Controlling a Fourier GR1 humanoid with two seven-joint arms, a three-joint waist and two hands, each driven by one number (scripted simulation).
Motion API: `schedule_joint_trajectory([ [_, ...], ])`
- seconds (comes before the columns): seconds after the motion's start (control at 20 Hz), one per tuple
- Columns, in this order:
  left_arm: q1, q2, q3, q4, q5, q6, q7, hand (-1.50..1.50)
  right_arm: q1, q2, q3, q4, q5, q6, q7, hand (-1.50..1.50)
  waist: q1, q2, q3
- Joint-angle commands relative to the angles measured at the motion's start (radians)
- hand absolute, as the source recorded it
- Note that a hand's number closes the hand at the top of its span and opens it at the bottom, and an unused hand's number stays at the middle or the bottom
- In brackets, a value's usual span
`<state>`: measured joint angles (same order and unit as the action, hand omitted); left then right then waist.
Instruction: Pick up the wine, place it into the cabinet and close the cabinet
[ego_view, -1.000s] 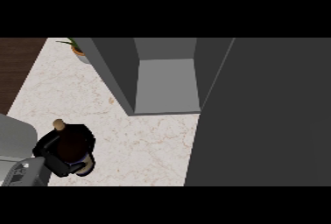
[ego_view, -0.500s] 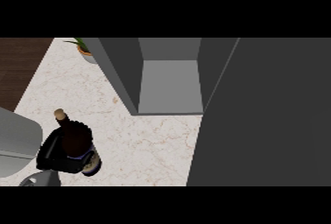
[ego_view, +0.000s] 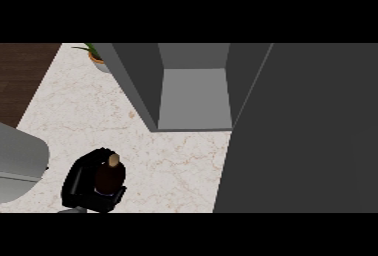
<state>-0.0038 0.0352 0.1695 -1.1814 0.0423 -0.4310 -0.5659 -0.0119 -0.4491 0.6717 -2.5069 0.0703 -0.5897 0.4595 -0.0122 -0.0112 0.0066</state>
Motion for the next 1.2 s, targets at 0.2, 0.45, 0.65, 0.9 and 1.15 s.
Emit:
schedule_joint_trajectory([
  [0.2, 0.056, -0.034, -0.194, -0.126, 0.077, 0.122, 0.074, 1.50, 0.060, -0.072, -0.036, -0.237, 0.036, 0.002, 0.078, -1.50, -0.001, 0.006, -0.007],
  [0.45, 0.092, -0.035, -0.326, -0.270, 0.124, 0.227, 0.189, 1.50, 0.096, -0.086, -0.028, -0.229, 0.018, -0.001, 0.044, -1.50, -0.002, 0.005, -0.006],
  [0.65, 0.071, -0.035, -0.419, -0.294, 0.104, 0.352, 0.165, 1.50, 0.109, -0.105, -0.034, -0.256, 0.026, -0.011, 0.029, -1.50, -0.008, 0.004, -0.006],
  [0.9, 0.038, -0.035, -0.457, -0.349, 0.101, 0.486, 0.215, 1.50, 0.158, -0.096, 0.048, -0.229, 0.078, -0.030, -0.018, -1.50, -0.008, 0.003, -0.007],
  [1.15, -0.041, -0.035, -0.440, -0.327, 0.074, 0.553, 0.265, 1.50, 0.167, -0.114, -0.020, -0.209, 0.014, -0.004, -0.052, -1.50, -0.001, 0.007, -0.006],
])
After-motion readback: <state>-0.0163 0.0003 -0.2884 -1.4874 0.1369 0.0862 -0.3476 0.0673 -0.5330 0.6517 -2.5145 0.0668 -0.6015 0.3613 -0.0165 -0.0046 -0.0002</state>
